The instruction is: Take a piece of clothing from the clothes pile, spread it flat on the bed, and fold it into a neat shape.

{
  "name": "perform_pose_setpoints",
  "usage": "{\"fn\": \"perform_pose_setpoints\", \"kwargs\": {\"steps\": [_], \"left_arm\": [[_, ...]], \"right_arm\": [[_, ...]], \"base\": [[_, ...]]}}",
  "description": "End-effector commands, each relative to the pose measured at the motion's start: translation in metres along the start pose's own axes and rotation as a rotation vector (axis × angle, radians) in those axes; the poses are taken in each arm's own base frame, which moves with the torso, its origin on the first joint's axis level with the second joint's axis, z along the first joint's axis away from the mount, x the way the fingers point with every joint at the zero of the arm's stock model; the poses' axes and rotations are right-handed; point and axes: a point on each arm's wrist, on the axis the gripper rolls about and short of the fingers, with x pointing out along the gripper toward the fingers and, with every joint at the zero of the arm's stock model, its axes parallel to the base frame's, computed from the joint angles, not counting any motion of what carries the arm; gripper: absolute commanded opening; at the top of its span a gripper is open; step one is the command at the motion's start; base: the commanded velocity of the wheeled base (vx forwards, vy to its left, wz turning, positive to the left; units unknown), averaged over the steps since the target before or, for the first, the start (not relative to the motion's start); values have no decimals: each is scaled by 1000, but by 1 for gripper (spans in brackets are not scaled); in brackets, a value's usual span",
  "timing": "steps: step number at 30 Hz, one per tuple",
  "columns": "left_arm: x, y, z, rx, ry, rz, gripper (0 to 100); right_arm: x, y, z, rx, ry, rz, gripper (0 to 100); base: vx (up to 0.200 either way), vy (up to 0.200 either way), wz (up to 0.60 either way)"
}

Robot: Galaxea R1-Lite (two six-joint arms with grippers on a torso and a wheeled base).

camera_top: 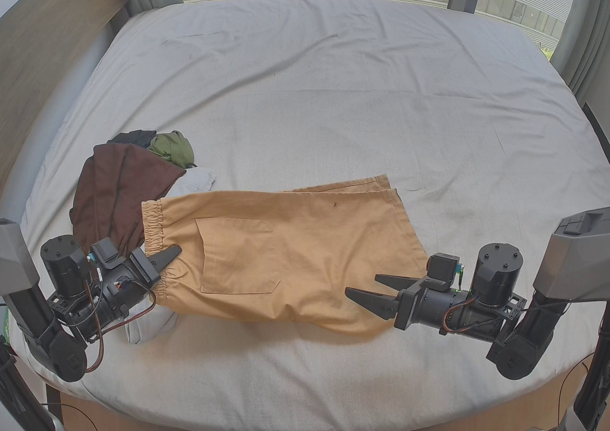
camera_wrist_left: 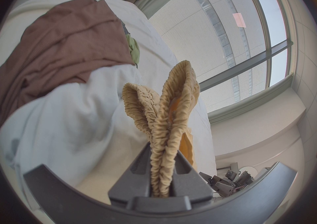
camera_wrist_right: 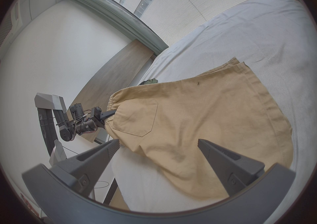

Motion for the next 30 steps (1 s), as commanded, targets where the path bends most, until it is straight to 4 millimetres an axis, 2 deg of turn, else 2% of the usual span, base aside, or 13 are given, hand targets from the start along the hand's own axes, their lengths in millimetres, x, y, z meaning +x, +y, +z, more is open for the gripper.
{"fn": "perform_pose_setpoints", "kwargs": {"steps": [1,7,13,20,26,30], "left_arm": [[-5,-2,2,12,-11,-4,0],[-1,-10,-2,22,5,-37,0],[14,-29,-5,50,16,-127,0],[29,-53,-18,70,60,-225,0],[37,-64,-26,79,81,-271,0],[51,-72,-35,83,103,-308,0]], "right_arm": [[0,0,0,1,2,0,100],[1,0,0,0,1,2,100],[-1,0,2,-1,-7,-1,100],[-1,-2,3,-2,-14,-4,100],[-1,-1,6,-6,-26,-4,100],[-4,-4,11,-8,-43,-14,100]], "base": [[0,0,0],[0,0,0],[0,0,0],[0,0,0],[0,0,0],[0,0,0]]}}
